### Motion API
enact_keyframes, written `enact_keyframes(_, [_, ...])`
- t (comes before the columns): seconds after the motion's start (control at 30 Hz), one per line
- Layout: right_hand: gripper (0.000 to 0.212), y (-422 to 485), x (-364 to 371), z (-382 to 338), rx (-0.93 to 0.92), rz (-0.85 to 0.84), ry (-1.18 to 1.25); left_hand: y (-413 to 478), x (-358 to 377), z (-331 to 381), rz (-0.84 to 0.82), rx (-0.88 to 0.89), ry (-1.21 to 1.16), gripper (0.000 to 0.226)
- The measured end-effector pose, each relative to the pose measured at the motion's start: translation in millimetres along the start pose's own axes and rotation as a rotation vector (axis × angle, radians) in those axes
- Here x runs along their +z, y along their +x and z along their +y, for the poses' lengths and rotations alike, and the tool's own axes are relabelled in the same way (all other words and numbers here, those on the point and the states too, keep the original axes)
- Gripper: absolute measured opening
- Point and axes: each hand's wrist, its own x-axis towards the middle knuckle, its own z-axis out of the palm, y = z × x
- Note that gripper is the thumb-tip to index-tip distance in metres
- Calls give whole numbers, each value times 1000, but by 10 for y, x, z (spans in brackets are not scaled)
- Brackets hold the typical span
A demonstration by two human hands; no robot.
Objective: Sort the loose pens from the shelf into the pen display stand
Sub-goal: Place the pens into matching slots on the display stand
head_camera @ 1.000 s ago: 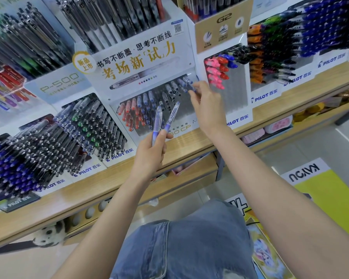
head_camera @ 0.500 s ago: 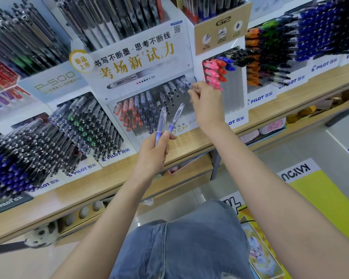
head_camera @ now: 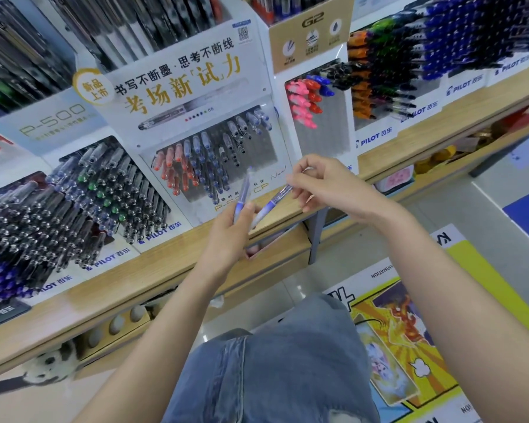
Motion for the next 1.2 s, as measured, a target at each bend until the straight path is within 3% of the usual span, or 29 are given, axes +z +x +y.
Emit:
enact_keyframes(0.07, [5, -63, -68, -18, -43, 87, 61, 23, -8, 10, 39, -26, -21, 28])
enact_keyframes(0.13, [3, -80, -122, -5, -103, 289, 55, 47, -15, 10, 55, -39, -46, 29])
enact_keyframes(0.23, [14, -37, -103, 60, -269, 554, 77, 63, -3, -9, 50, -37, -66, 25])
enact_keyframes(0.4, [21, 166, 115, 229, -418, 703, -24, 66, -9, -68, 50, -19, -42, 28])
enact_keyframes(0.7, [6, 488, 277, 426, -480, 746, -188, 97, -54, -98, 77, -10, -5, 29])
enact_keyframes(0.93, [9, 683, 334, 344, -539, 708, -387, 134, -26, -69, 85, -20, -9, 28])
enact_keyframes(1.2, [18, 974, 374, 244, -423, 651, -427, 140, -64, -25, 101, 8, -45, 31])
